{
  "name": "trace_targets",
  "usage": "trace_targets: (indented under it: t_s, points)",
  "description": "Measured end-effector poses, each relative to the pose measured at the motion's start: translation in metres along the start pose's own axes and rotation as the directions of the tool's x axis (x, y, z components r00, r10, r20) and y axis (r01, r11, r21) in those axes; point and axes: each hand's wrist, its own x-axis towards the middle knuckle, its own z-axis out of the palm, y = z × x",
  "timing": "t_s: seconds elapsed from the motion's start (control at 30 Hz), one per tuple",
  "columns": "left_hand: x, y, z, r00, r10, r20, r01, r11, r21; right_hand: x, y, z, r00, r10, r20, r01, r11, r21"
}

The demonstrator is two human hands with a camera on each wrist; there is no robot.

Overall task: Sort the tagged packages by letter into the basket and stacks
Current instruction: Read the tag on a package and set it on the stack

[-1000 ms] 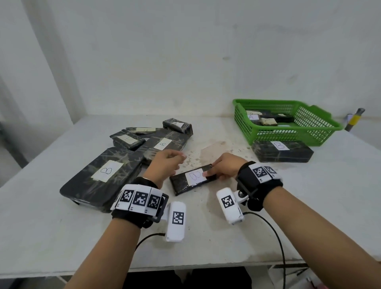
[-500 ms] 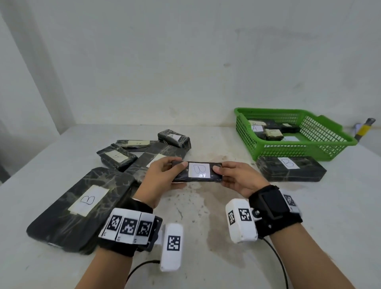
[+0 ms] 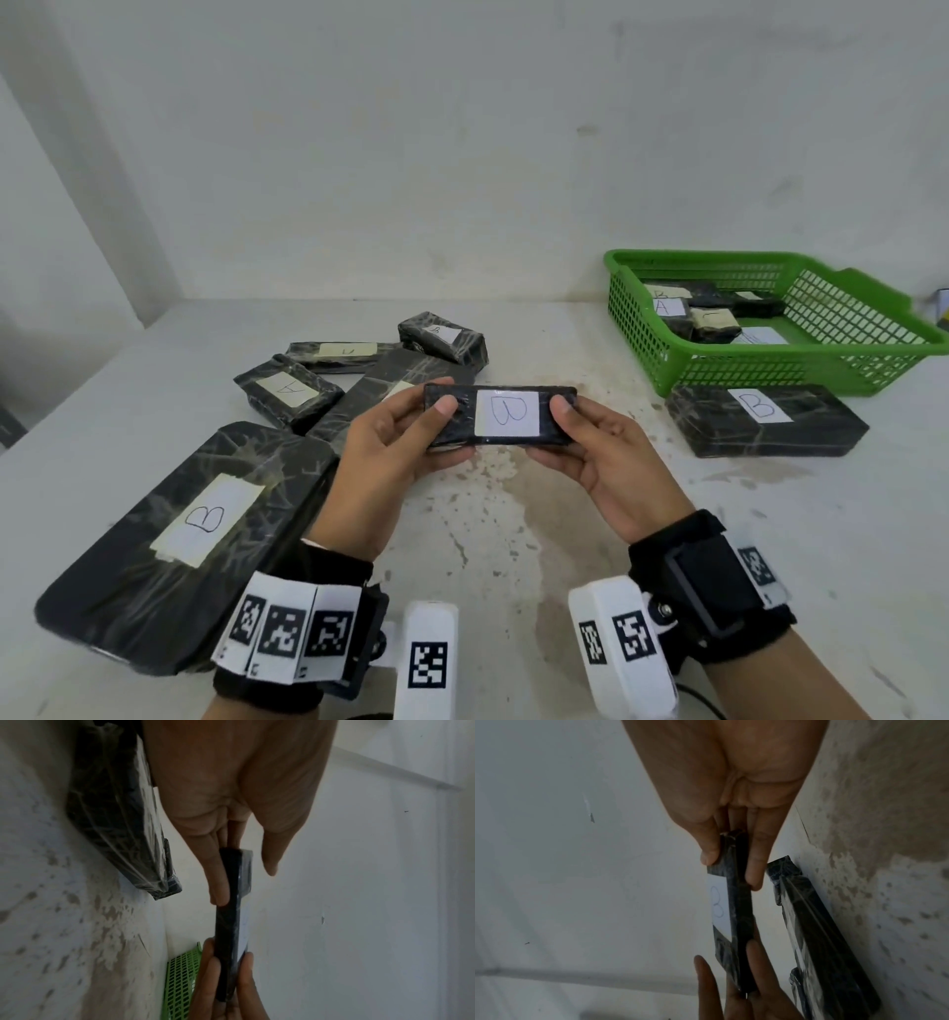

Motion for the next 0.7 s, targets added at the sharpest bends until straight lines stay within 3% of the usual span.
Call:
trace_targets:
  t_s: [0.23,0.47,0.57,0.7]
  points:
    - [0.0,-0.008,-0.001,0.996,0.064,-0.07,-0.057,0.994,0.096,-0.003,0.002,0.006,0.998,0.033,0.062,-0.033,0.999,0.009]
    - [-0.006,-0.006,0.007,0.999,0.034,-0.009,-0.033,0.994,0.106,-0.006,0.009,0.012,0.999,-0.041,-0.024,0.043,0.993,0.105]
    - [-0.005,-0.009,0.008,1.0,-0.004,-0.008,0.005,0.994,0.107,-0.006,0.01,0.014,1.0,-0.031,-0.003,0.031,0.994,0.109]
    - [-0.005,-0.01,0.009,0.997,0.056,-0.057,-0.049,0.992,0.115,-0.008,0.008,0.017,1.0,-0.004,0.029,0.001,0.995,0.1]
